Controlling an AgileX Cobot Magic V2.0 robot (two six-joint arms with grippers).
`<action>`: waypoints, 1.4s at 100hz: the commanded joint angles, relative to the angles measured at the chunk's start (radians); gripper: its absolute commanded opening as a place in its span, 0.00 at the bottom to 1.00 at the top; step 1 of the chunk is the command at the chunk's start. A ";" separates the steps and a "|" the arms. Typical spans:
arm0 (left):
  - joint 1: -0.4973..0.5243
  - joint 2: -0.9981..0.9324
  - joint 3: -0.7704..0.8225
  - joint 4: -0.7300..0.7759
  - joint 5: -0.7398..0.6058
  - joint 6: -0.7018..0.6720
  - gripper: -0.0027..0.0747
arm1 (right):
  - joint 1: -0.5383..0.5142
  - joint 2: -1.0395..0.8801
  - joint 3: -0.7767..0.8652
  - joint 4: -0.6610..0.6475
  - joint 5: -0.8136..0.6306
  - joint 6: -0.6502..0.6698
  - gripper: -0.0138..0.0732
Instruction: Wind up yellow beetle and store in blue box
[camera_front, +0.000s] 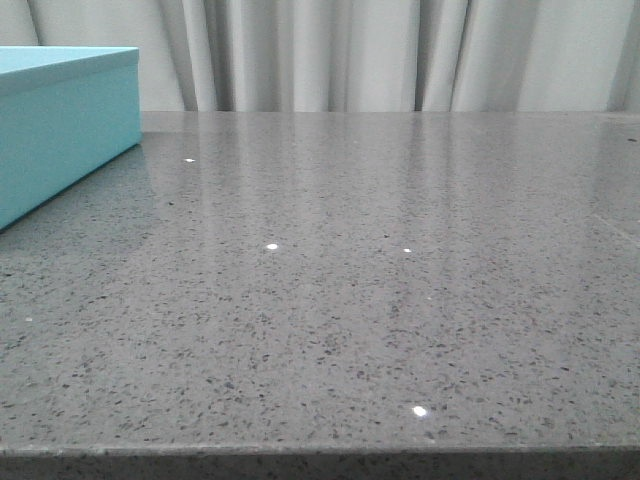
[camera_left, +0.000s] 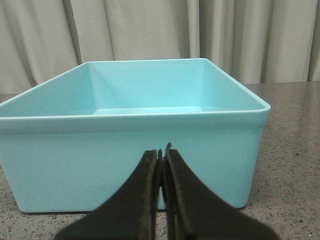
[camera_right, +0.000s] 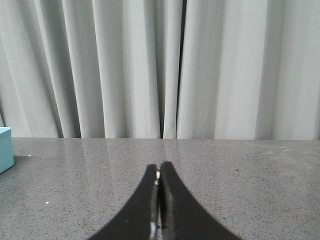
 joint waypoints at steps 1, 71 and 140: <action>-0.008 -0.033 0.044 0.001 -0.072 -0.008 0.01 | -0.001 0.014 -0.022 -0.028 -0.072 -0.008 0.08; -0.008 -0.033 0.044 0.001 -0.072 -0.008 0.01 | -0.177 0.014 0.121 -0.020 -0.183 -0.031 0.08; -0.008 -0.033 0.044 0.001 -0.072 -0.008 0.01 | -0.425 -0.024 0.449 0.379 -0.436 -0.308 0.08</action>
